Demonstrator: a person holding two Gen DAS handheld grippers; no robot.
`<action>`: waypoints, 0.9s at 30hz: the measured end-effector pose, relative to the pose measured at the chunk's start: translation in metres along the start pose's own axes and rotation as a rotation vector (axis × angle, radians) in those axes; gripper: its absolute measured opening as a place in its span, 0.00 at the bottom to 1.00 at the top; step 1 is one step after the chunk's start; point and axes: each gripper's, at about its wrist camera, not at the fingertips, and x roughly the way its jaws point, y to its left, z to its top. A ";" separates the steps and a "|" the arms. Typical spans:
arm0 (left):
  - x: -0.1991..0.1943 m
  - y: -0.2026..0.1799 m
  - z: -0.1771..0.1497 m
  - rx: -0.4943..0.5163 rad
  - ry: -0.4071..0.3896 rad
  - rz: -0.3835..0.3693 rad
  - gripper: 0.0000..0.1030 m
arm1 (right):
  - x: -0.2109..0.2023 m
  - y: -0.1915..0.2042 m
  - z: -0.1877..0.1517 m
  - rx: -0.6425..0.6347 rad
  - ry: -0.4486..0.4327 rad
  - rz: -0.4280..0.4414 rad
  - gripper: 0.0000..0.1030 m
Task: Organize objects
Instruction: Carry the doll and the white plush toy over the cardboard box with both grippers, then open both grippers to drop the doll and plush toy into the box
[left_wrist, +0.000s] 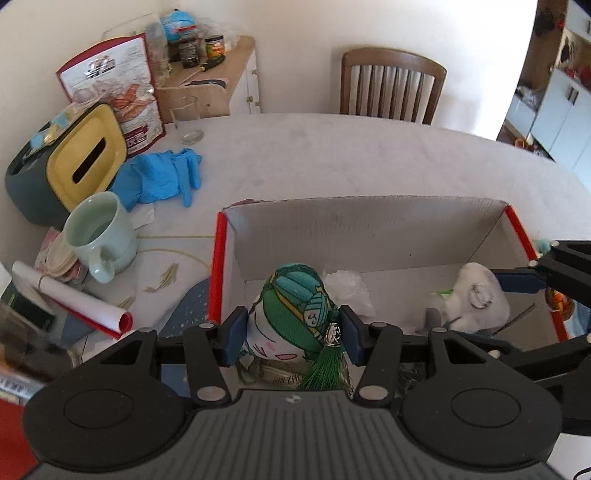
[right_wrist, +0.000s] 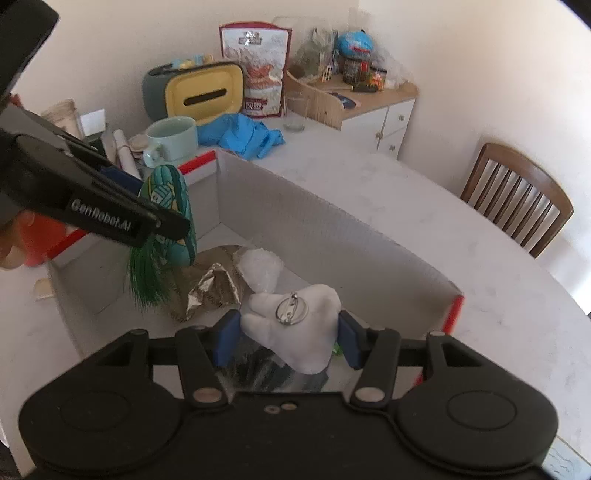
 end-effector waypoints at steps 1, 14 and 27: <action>0.004 -0.001 0.001 0.010 0.004 0.004 0.51 | 0.005 0.001 0.001 -0.004 0.009 0.001 0.53; 0.042 -0.001 0.017 0.033 0.062 0.016 0.52 | 0.042 0.011 0.002 -0.050 0.097 0.015 0.54; 0.041 -0.001 0.016 -0.002 0.057 -0.018 0.67 | 0.038 0.011 0.001 -0.052 0.119 0.025 0.62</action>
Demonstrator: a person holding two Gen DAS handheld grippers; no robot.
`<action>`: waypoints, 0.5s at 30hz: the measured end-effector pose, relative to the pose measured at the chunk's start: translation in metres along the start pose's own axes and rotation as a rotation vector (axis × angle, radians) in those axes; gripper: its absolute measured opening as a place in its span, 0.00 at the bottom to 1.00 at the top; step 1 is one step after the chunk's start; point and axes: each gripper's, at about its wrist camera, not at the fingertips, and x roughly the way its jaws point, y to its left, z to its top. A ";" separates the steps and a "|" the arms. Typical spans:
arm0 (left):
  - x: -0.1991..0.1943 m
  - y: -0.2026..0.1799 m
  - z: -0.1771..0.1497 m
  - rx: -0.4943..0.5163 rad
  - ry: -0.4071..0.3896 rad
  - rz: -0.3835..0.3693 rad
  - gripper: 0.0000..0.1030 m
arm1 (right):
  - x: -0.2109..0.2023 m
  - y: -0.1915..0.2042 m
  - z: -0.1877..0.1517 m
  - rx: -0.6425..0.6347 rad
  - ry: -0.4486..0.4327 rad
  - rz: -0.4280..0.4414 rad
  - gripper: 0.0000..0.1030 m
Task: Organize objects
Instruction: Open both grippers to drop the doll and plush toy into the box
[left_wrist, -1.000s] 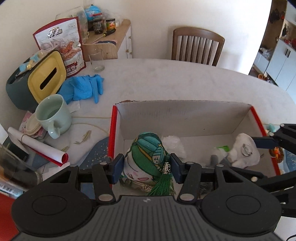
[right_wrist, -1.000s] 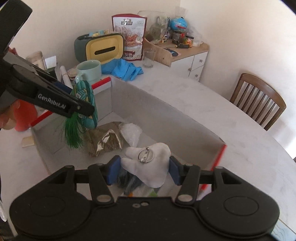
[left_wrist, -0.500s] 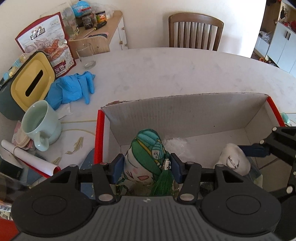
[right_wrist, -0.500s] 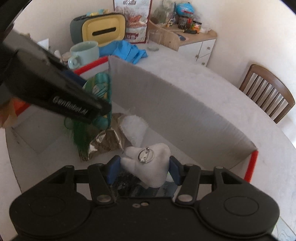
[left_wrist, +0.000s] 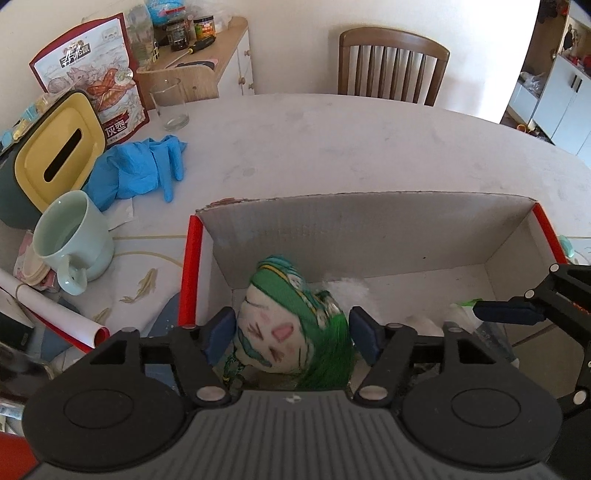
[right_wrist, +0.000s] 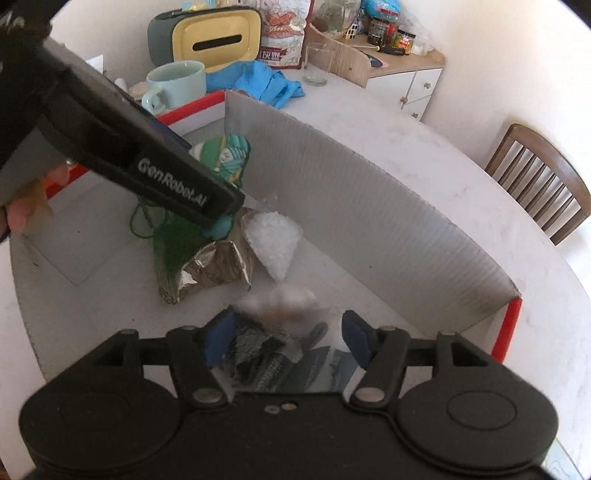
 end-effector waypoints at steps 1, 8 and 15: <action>-0.001 0.000 -0.001 -0.006 -0.001 -0.007 0.68 | -0.002 -0.002 -0.001 0.006 -0.007 0.005 0.62; -0.009 0.000 -0.007 -0.021 -0.011 -0.023 0.68 | -0.024 -0.009 -0.006 0.049 -0.052 0.033 0.66; -0.031 -0.005 -0.013 -0.030 -0.056 -0.037 0.68 | -0.052 -0.018 -0.013 0.090 -0.107 0.048 0.66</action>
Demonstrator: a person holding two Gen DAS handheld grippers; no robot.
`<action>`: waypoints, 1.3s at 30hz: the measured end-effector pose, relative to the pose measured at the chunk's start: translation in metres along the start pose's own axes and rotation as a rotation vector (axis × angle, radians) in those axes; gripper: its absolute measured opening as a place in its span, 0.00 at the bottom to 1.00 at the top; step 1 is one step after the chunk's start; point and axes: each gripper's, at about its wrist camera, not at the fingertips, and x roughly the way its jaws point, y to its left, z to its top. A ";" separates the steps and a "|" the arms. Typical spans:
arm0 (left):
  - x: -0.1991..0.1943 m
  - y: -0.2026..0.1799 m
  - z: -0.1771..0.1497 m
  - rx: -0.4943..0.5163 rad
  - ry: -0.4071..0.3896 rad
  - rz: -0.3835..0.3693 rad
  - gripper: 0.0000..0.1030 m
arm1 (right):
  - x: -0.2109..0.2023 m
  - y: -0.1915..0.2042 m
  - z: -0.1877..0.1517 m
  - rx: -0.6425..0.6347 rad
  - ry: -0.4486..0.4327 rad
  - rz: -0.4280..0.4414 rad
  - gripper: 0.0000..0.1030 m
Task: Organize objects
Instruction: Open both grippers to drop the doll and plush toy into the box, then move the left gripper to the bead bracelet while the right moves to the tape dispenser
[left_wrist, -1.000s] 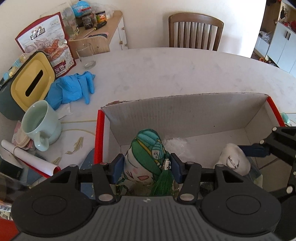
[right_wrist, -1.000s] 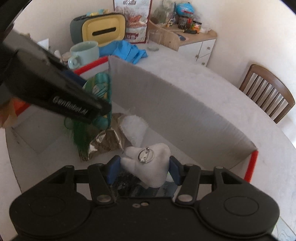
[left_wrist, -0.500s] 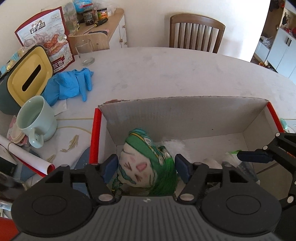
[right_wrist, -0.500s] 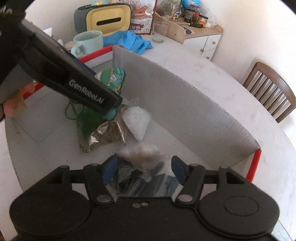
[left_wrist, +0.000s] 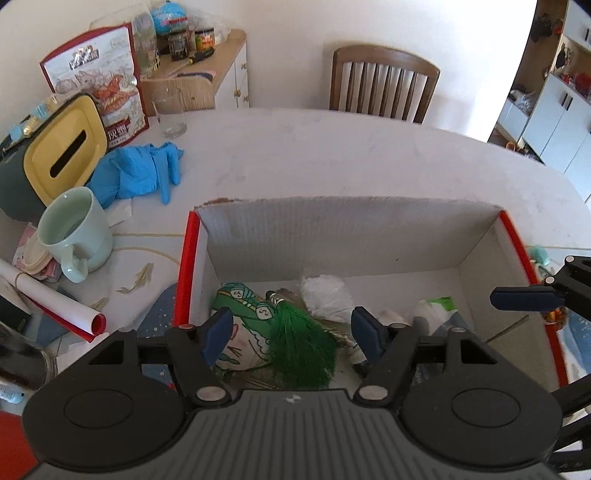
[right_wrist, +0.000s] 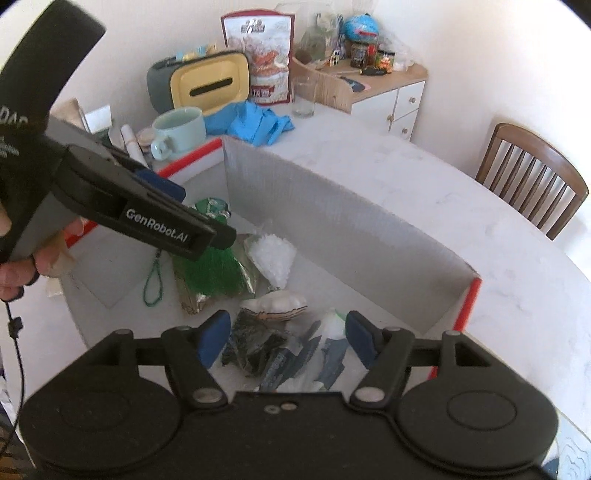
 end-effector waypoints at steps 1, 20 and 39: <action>-0.005 -0.001 0.000 0.000 -0.009 -0.003 0.68 | -0.005 -0.001 0.000 0.007 -0.008 0.003 0.66; -0.084 -0.064 -0.004 0.037 -0.187 -0.079 0.81 | -0.109 -0.043 -0.035 0.163 -0.175 0.024 0.85; -0.091 -0.149 -0.026 0.047 -0.245 -0.174 1.00 | -0.171 -0.126 -0.128 0.314 -0.209 -0.089 0.94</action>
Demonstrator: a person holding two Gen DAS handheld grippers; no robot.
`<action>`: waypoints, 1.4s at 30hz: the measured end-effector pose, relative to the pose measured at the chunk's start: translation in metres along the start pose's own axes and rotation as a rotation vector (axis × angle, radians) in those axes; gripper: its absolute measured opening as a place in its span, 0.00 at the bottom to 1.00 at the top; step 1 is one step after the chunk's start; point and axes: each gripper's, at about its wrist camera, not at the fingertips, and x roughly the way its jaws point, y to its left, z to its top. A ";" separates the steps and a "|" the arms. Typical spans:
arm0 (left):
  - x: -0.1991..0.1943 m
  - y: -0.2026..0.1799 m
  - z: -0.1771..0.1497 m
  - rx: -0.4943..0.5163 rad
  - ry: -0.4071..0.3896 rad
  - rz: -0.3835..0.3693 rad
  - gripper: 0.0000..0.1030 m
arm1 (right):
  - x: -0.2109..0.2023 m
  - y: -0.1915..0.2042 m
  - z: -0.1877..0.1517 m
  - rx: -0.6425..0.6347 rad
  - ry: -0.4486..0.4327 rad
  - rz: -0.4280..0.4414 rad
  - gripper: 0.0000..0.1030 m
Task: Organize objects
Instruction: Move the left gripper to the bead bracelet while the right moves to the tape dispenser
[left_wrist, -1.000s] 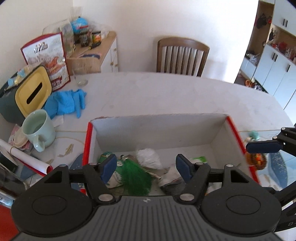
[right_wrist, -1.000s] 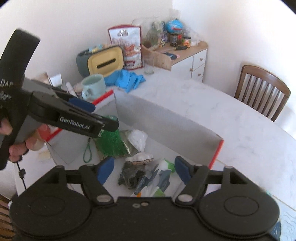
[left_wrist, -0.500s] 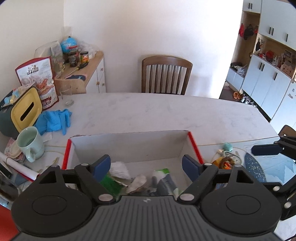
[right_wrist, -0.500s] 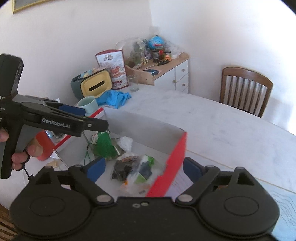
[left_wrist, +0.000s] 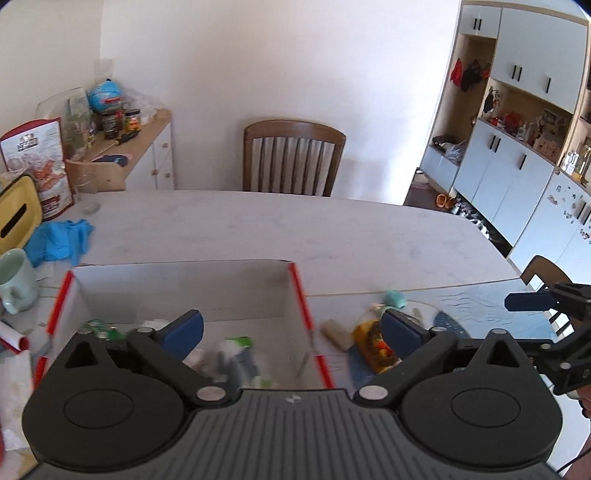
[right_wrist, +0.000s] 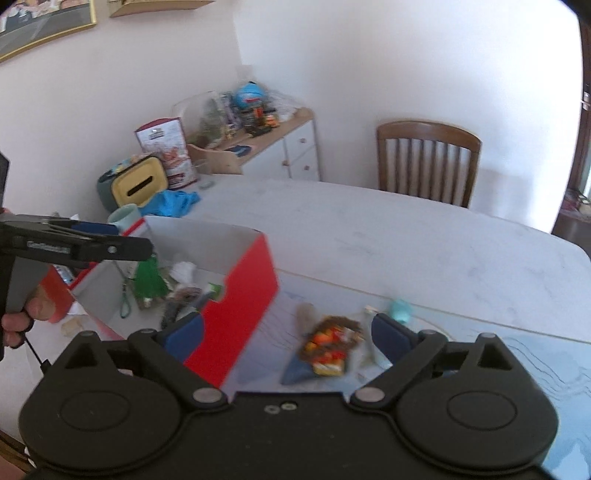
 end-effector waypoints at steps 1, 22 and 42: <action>0.002 -0.006 -0.001 0.004 -0.001 0.001 1.00 | 0.000 -0.005 -0.002 0.000 0.003 -0.008 0.94; 0.067 -0.127 -0.046 0.088 0.014 -0.070 1.00 | 0.041 -0.103 -0.023 0.012 0.115 -0.097 0.92; 0.131 -0.148 -0.052 0.216 0.063 0.003 0.66 | 0.112 -0.109 -0.045 -0.150 0.183 0.016 0.73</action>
